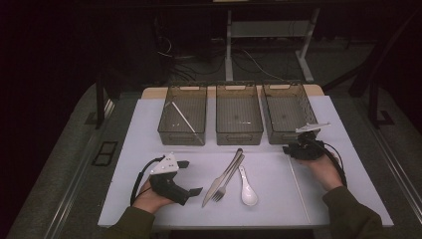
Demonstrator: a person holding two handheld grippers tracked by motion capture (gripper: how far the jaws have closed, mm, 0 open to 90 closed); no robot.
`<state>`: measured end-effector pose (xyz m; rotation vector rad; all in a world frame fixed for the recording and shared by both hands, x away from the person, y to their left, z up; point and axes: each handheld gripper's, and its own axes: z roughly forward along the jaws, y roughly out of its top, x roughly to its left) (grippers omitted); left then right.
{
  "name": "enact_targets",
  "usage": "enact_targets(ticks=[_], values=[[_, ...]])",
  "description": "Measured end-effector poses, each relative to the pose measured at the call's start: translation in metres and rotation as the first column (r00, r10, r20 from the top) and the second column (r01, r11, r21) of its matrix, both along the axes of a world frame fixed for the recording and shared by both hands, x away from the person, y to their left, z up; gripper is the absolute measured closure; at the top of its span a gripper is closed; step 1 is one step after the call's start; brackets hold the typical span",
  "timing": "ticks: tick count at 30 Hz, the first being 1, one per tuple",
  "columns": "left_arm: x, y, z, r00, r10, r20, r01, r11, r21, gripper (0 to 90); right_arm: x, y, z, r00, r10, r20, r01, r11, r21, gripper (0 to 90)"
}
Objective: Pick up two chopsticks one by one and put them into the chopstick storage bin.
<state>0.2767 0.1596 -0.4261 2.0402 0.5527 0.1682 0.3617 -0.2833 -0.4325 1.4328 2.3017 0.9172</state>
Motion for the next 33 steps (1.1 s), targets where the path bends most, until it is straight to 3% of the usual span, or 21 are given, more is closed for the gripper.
enact_targets(ticks=[7,16,33], values=[[0.0,0.0,0.0,1.0,0.001,-0.001,-0.001,1.0,0.0,0.0,0.01,0.0,-0.008,0.9991,-0.03,-0.03,0.03,0.9995,0.001,72.0],[0.0,0.0,0.0,1.0,0.001,-0.001,-0.001,1.0,0.001,0.0,0.013,0.004,-0.011,0.9986,-0.037,-0.037,0.037,0.9993,-0.011,77.2],[-0.001,0.0,0.0,1.0,0.0,0.0,0.0,1.0,-0.002,0.0,0.017,0.024,-0.011,0.9992,0.012,-0.039,-0.013,0.9999,-0.008,80.4]])
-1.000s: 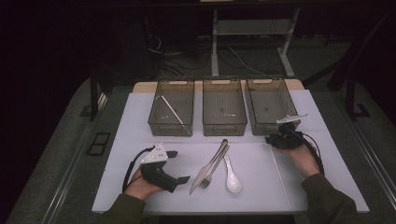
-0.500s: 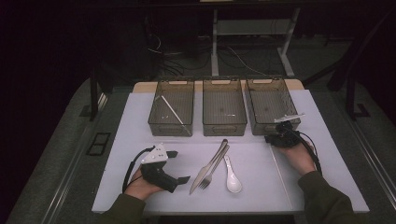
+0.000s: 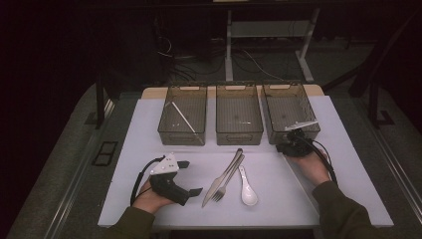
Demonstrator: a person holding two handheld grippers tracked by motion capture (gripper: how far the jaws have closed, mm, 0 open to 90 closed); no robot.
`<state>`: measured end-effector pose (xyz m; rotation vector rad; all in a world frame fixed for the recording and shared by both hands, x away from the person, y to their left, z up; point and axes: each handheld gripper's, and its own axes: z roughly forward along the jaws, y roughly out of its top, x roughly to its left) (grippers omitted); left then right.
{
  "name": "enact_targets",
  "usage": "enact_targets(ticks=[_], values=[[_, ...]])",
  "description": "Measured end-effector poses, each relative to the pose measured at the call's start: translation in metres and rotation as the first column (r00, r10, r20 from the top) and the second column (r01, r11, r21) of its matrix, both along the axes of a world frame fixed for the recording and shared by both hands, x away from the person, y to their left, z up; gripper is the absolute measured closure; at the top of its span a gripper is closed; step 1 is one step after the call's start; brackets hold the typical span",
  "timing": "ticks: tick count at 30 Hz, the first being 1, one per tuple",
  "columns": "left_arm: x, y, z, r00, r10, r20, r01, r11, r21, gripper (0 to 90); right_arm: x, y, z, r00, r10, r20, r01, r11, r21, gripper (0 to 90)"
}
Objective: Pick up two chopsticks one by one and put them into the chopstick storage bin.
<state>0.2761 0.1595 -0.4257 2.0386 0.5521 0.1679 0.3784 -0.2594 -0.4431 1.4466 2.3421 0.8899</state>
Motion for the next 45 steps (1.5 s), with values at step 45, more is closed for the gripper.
enact_targets(ticks=[45], values=[[0.0,0.002,0.001,1.0,0.0,0.005,0.0,1.0,-0.005,0.0,-0.023,0.084,0.006,0.9408,0.338,0.025,-0.339,0.9402,0.037,71.5]])
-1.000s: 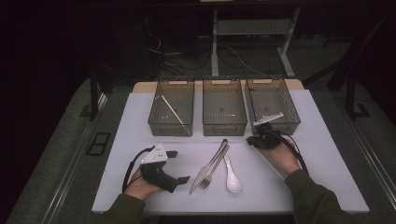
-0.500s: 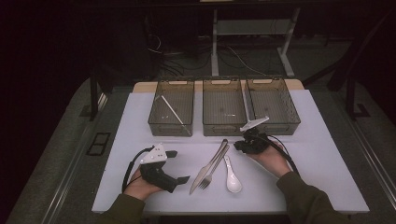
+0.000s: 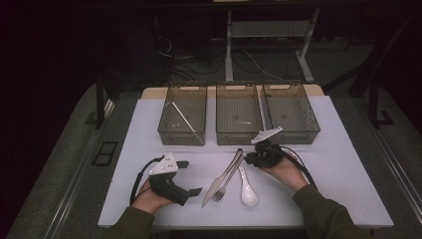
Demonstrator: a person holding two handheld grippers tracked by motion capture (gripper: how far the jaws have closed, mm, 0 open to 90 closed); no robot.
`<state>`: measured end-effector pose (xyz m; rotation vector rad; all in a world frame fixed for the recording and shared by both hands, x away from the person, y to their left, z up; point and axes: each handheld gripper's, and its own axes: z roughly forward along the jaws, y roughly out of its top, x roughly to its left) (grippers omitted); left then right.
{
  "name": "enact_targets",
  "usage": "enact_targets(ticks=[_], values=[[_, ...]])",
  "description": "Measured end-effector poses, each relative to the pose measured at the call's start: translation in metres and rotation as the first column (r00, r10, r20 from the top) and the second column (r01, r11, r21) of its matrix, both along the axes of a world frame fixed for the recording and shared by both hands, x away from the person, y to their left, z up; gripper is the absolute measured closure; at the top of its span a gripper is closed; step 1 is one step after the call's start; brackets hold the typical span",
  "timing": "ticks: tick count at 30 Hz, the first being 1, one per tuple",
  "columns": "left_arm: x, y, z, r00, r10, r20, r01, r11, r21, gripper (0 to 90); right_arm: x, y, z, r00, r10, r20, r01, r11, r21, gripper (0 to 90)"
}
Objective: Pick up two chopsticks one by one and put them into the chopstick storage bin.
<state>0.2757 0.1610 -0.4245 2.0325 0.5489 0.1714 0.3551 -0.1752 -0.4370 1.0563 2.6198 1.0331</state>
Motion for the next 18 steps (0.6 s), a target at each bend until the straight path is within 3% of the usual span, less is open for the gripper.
enact_targets(ticks=[5,8,15,18], values=[[0.0,0.0,0.0,1.0,-0.001,-0.001,0.001,1.0,0.002,0.0,-0.008,-0.015,0.014,0.9998,0.002,0.022,-0.004,0.9974,0.071,56.1],[0.0,0.0,0.0,1.0,0.001,-0.001,-0.001,1.0,0.002,0.0,-0.015,-0.025,0.019,0.9986,0.035,0.04,-0.038,0.9956,0.086,50.0],[0.0,0.0,0.0,1.0,0.007,0.0,-0.007,1.0,-0.002,0.0,-0.038,-0.046,0.022,0.9966,0.071,0.043,-0.074,0.9926,0.096,41.5],[0.0,0.0,0.0,1.0,0.007,0.0,-0.007,1.0,-0.001,0.0,-0.047,-0.056,0.022,0.9967,0.074,0.033,-0.077,0.9922,0.098,43.9]])
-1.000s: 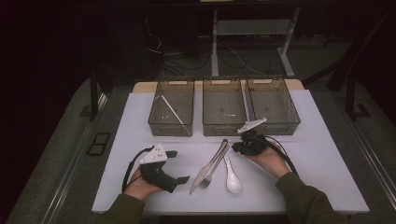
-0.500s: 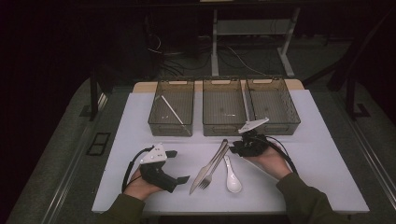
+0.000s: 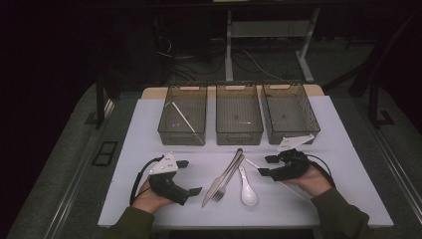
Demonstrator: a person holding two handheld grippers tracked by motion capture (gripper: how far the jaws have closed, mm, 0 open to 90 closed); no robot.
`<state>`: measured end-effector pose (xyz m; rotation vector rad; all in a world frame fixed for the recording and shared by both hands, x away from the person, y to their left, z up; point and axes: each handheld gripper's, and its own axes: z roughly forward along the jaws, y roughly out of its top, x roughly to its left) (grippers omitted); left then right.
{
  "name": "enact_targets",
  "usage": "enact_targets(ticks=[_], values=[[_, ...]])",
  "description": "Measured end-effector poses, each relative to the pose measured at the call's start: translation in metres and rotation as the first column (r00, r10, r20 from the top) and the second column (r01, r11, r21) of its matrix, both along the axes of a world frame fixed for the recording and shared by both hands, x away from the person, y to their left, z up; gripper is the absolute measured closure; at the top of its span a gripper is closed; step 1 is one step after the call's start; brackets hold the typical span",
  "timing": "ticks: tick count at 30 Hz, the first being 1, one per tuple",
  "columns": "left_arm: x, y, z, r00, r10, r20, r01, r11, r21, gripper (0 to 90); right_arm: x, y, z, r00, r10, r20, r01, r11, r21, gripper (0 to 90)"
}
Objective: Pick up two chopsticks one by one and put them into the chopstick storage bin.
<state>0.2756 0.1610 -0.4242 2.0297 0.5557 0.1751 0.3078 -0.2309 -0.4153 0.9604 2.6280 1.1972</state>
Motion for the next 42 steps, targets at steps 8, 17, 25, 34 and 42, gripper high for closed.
enact_targets(ticks=[8,17,25,34,42], values=[[0.0,0.0,0.0,1.0,0.002,-0.001,-0.002,1.0,0.0,0.0,-0.016,-0.023,-0.007,0.9989,-0.038,-0.025,0.038,0.9993,0.003,47.9],[0.0,0.0,0.0,1.0,0.005,-0.002,-0.005,1.0,-0.004,0.0,-0.018,-0.023,-0.023,0.9977,-0.062,-0.027,0.059,0.9948,-0.082,69.1],[0.0,0.0,0.0,1.0,0.006,-0.004,-0.006,1.0,-0.004,0.0,-0.02,-0.019,-0.029,0.9984,-0.056,-0.007,0.054,0.9886,-0.14,80.1],[-0.001,0.0,0.0,1.0,0.006,-0.005,-0.006,1.0,-0.004,0.0,-0.024,-0.016,-0.029,0.9981,-0.049,0.037,0.055,0.9829,-0.176,84.0],[0.0,0.0,0.0,0.9998,-0.013,-0.013,0.013,0.9999,-0.01,5.8,-0.016,-0.021,-0.027,0.9967,-0.069,-0.044,0.063,0.9899,-0.127,84.3]])
